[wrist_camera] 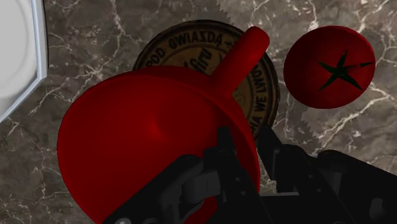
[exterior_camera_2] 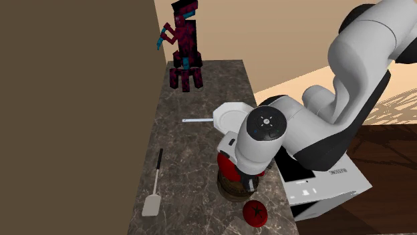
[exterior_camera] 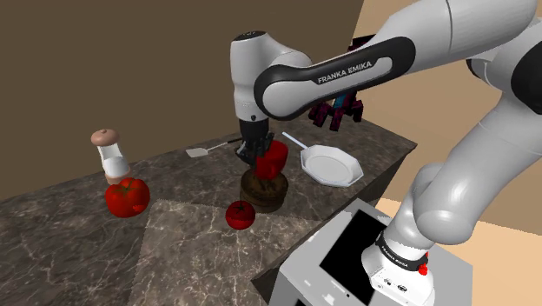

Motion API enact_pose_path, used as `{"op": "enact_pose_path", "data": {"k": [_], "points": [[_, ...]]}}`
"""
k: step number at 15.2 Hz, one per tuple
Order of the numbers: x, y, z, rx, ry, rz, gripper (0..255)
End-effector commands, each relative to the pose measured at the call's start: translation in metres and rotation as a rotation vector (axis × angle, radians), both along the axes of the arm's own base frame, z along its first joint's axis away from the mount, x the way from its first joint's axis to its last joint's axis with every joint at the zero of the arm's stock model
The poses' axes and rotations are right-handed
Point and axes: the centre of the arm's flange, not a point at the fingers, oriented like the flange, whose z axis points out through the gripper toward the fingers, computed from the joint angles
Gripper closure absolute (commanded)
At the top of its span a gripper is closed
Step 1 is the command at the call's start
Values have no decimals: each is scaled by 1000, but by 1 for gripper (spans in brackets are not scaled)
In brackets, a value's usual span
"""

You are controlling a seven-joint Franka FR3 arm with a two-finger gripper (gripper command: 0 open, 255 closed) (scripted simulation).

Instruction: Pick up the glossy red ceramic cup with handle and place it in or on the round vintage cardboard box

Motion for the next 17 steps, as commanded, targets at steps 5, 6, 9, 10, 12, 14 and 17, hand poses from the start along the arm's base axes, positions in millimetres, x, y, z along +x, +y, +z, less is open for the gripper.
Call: {"op": "enact_pose_path", "data": {"k": [5, 6, 9, 10, 12, 14, 17], "points": [[0, 0, -9, 0, -1, 0, 255], [0, 0, -9, 0, -1, 0, 255], [0, 0, -9, 0, -1, 0, 0], [0, 0, -10, 0, -1, 0, 0], [1, 0, -9, 0, -1, 0, 0], [0, 0, -9, 0, -1, 0, 0], [2, 6, 30, 0, -1, 0, 0]]}}
